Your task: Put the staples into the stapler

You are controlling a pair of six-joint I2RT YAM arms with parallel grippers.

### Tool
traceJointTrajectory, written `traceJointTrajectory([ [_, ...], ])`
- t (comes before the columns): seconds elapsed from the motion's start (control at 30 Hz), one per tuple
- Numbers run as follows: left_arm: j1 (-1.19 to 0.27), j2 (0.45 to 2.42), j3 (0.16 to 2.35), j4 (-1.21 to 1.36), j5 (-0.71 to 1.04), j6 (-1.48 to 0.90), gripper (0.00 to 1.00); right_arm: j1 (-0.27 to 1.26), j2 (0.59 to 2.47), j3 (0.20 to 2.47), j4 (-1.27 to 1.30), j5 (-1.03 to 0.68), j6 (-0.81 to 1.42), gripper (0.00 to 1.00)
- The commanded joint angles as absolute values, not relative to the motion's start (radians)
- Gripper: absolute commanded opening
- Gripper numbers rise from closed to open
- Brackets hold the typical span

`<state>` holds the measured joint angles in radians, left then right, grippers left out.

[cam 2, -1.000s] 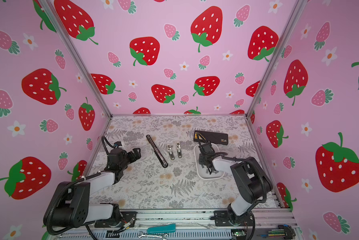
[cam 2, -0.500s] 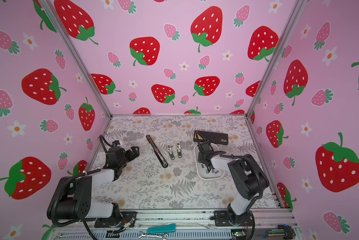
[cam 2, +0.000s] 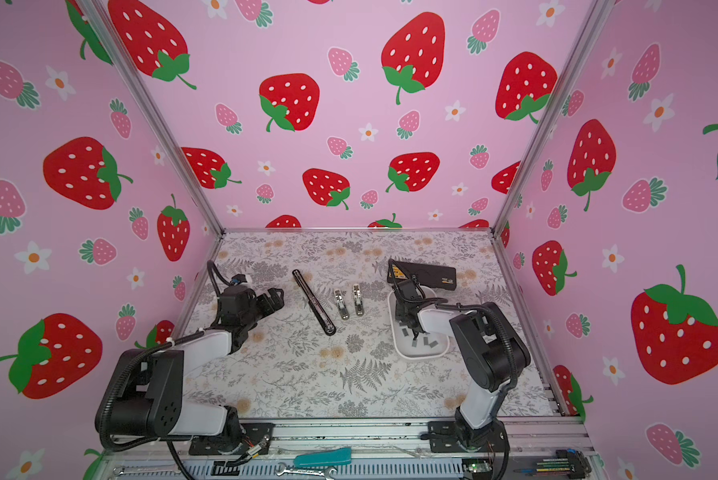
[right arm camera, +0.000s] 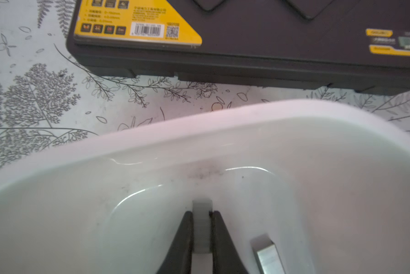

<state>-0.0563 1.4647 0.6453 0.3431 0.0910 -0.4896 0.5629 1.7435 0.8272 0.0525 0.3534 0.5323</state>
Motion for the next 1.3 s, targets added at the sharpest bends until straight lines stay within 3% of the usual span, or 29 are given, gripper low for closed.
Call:
traceJointTrajectory([
  [0.0,-0.061,1.444,0.819,0.183,0.113,-0.455,0.99,0.565,1.769,0.794,-0.053,0.348,0.535,0.25],
  [0.23,-0.074,1.334,1.025,-0.022,0.144,-0.432,0.99,0.566,1.787,0.809,-0.071,0.366,0.540,0.28],
  [0.53,-0.060,1.277,1.039,-0.136,0.049,-0.344,0.99,0.569,1.831,0.848,-0.089,0.354,0.530,0.28],
  [0.8,-0.055,1.277,0.992,-0.053,0.194,-0.385,0.99,0.568,1.855,0.856,-0.085,0.313,0.515,0.21],
  [1.0,-0.043,1.258,0.967,-0.030,0.193,-0.398,0.99,0.569,1.864,0.852,-0.082,0.305,0.523,0.13],
  [1.27,-0.041,1.257,0.961,-0.019,0.239,-0.412,0.99,0.572,1.792,0.823,-0.065,0.299,0.527,0.12],
])
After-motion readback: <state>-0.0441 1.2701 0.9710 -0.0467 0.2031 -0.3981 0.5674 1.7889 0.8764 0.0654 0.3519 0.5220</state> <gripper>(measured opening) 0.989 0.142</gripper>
